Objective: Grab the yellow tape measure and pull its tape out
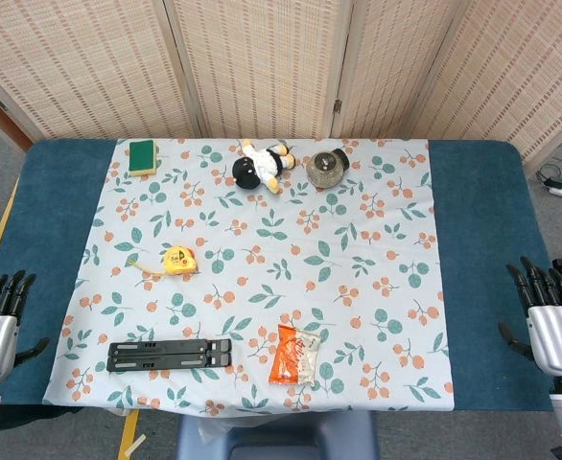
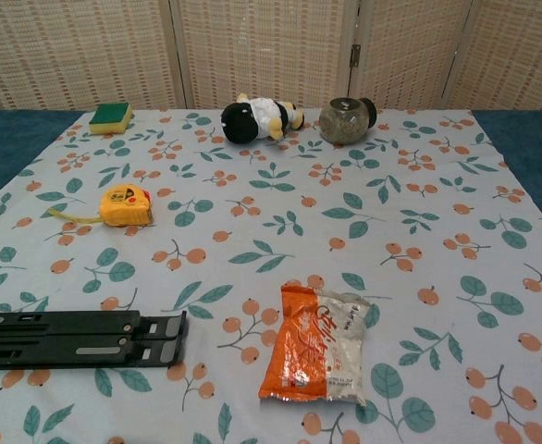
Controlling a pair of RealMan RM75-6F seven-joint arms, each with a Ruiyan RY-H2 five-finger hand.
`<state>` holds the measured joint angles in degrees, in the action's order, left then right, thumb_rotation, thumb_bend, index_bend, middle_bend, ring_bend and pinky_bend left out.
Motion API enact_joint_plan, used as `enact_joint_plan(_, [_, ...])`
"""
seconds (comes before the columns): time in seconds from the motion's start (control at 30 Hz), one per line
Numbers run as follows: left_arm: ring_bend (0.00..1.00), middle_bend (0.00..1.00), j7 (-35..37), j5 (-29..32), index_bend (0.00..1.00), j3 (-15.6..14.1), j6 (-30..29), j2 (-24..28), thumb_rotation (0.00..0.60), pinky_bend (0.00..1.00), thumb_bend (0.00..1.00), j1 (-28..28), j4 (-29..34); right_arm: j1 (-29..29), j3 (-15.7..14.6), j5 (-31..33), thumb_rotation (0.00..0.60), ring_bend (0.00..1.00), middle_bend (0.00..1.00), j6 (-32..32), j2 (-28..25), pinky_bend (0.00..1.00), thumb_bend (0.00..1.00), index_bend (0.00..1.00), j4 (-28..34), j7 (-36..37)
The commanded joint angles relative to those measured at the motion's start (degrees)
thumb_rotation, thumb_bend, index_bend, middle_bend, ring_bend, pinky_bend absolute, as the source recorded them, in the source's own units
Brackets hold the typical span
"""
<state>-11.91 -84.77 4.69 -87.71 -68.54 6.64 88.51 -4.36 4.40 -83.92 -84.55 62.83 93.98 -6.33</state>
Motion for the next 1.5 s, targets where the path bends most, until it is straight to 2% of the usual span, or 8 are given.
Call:
enact_joint_plan(0.03, [0.07, 0.09, -0.5, 0.2, 0.12, 0.3, 0.5, -0.2, 0.600, 0.00, 0.18, 0.1, -0.1, -0.1, 0.0, 0.1, 0.600, 0.07, 0.00, 0.1, 0.1, 0.00, 0.33, 0.00, -0.1, 0.1])
enact_joint_plan(0.47, [0.08, 0.09, -1.6, 1.1, 0.12, 0.4, 2.2, 0.2, 0.600, 0.00, 0.18, 0.9, 1.1, 0.0, 0.3, 0.5, 0.600, 0.08, 0.00, 0.0, 0.2, 0.00, 0.33, 0.00, -0.3, 0.7])
enact_joint_plan(0.77, [0.09, 0.10, -0.9, 0.7, 0.14, 1.8, 7.0, 1.1, 0.600, 0.00, 0.18, 5.0, 2.3, -0.1, 0.8, 0.7, 0.600, 0.08, 0.00, -0.3, 0.2, 0.00, 0.33, 0.00, -0.1, 0.5])
enact_joint_plan(1.0, [0.10, 0.11, 1.2, 1.0, 0.15, 4.4, 13.5, -0.3, 0.600, 0.00, 0.19, 11.4, 1.7, -0.4, 1.5, 0.9, 0.600, 0.08, 0.00, -0.6, -0.3, 0.00, 0.33, 0.00, 0.6, -0.3])
enact_joint_plan(1.2, [0.12, 0.12, 2.5, 3.5, 0.16, 6.4, 21.7, -2.8, 0.600, 0.00, 0.19, 17.9, 0.1, -0.1, 1.7, 0.9, 0.600, 0.09, 0.00, -1.4, -0.7, 0.00, 0.33, 0.00, 0.7, -0.2])
enact_joint_plan(1.5, [0.10, 0.12, 0.5, 10.8, 0.14, 8.8, 33.1, -10.6, 0.600, 0.00, 0.19, 27.3, -7.7, 0.3, 1.5, 0.7, 0.600, 0.09, 0.00, -1.9, -1.2, 0.00, 0.33, 0.00, 0.4, 0.5])
